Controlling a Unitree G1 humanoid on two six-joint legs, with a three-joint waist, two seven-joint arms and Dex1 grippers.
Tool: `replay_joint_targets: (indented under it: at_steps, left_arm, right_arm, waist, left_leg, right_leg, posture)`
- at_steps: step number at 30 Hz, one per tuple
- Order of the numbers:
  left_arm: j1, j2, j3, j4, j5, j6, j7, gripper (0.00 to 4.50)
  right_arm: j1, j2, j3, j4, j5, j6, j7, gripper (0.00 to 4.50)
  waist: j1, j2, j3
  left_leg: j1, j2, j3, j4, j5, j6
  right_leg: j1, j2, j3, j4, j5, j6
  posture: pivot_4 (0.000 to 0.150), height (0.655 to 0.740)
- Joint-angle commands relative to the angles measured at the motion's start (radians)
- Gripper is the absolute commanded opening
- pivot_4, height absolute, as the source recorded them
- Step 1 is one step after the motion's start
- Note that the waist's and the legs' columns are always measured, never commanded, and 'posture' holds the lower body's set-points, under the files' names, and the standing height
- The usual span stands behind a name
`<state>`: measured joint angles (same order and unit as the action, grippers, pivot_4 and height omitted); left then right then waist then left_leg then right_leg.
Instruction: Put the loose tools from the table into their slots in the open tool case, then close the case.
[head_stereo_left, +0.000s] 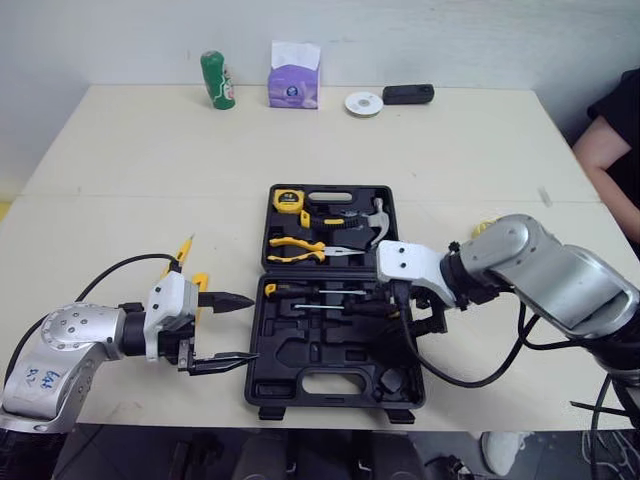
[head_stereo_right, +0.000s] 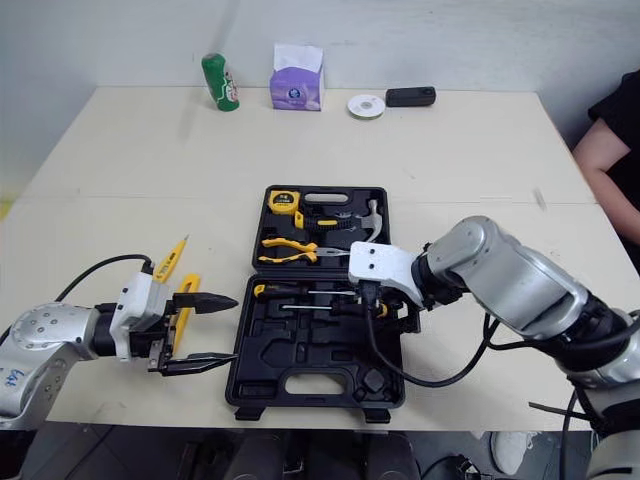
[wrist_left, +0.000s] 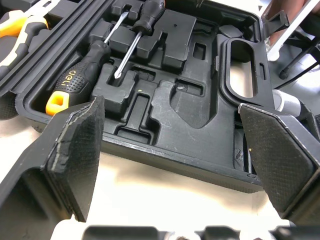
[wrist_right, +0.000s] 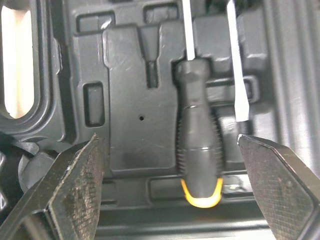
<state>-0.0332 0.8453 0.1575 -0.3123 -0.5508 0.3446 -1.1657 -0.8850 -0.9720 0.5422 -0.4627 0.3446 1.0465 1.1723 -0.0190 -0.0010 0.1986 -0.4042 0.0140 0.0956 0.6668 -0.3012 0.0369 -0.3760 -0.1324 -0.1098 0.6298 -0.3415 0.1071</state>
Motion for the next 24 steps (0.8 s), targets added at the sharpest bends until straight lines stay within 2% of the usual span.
replay_joint_targets:
  at_steps: [1, 7, 8, 10, 15, 17, 24]
  left_arm:
    - [-0.006, -0.011, 0.034, -0.035, -0.026, -0.011, 0.015, 4.50]
    - [-0.031, -0.031, 0.046, -0.020, -0.029, -0.022, 0.031, 4.50]
    - [-0.036, -0.033, 0.042, -0.018, -0.027, -0.023, 0.033, 4.50]
    - [-0.046, -0.039, 0.033, -0.015, -0.023, -0.023, 0.037, 4.50]
    - [-0.063, -0.055, 0.012, -0.007, -0.012, -0.026, 0.042, 4.50]
    - [-0.067, -0.057, 0.007, -0.001, -0.006, -0.031, 0.040, 4.50]
    - [-0.086, -0.056, -0.010, 0.028, 0.023, -0.057, 0.038, 4.50]
  right_arm:
    - [0.025, -0.040, -0.132, 0.002, 0.053, -0.074, 0.065, 4.26]
    - [0.189, 0.046, -0.354, 0.095, 0.128, -0.322, 0.077, 4.26]
    - [0.220, 0.064, -0.376, 0.101, 0.136, -0.359, 0.078, 4.04]
    - [0.275, 0.108, -0.401, 0.108, 0.142, -0.420, 0.063, 3.40]
    - [0.389, 0.252, -0.389, 0.148, 0.094, -0.591, 0.005, 0.83]
    - [0.413, 0.303, -0.364, 0.178, 0.063, -0.649, -0.012, 0.08]
    - [0.415, 0.369, -0.259, 0.286, -0.071, -0.816, -0.003, 0.08]
  waist:
    - [-0.001, 0.000, 0.000]
    - [-0.001, -0.001, -0.001]
    - [-0.001, -0.001, -0.001]
    - [-0.001, -0.002, -0.001]
    - [-0.004, -0.002, -0.001]
    - [-0.005, -0.002, -0.001]
    - [-0.006, -0.002, -0.001]
  left_leg:
    - [0.000, 0.000, 0.000, 0.000, 0.000, 0.000]
    - [0.000, 0.000, 0.000, 0.000, 0.000, 0.001]
    - [0.000, 0.000, 0.000, 0.000, 0.001, 0.001]
    - [0.001, 0.000, 0.000, 0.000, 0.001, 0.001]
    - [0.001, 0.000, 0.001, 0.000, 0.002, 0.001]
    - [0.001, 0.000, 0.000, 0.000, 0.002, 0.001]
    - [0.001, -0.001, 0.001, 0.000, 0.002, 0.001]
  right_leg:
    - [0.000, 0.000, 0.000, 0.000, 0.000, 0.000]
    - [0.001, 0.000, 0.000, 0.000, 0.000, 0.001]
    - [0.001, 0.000, 0.000, 0.001, 0.000, 0.001]
    - [0.002, 0.001, 0.000, 0.001, 0.000, 0.001]
    - [0.001, 0.001, 0.000, 0.002, 0.001, 0.001]
    - [0.001, 0.001, 0.000, 0.002, 0.001, 0.001]
    - [0.001, 0.001, 0.000, 0.003, 0.001, 0.001]
  posture:
    - [0.150, 0.7400]
    - [0.150, 0.7400]
    - [0.150, 0.7400]
    - [0.150, 0.7400]
    - [0.150, 0.7400]
    - [0.150, 0.7400]
    - [0.150, 0.7400]
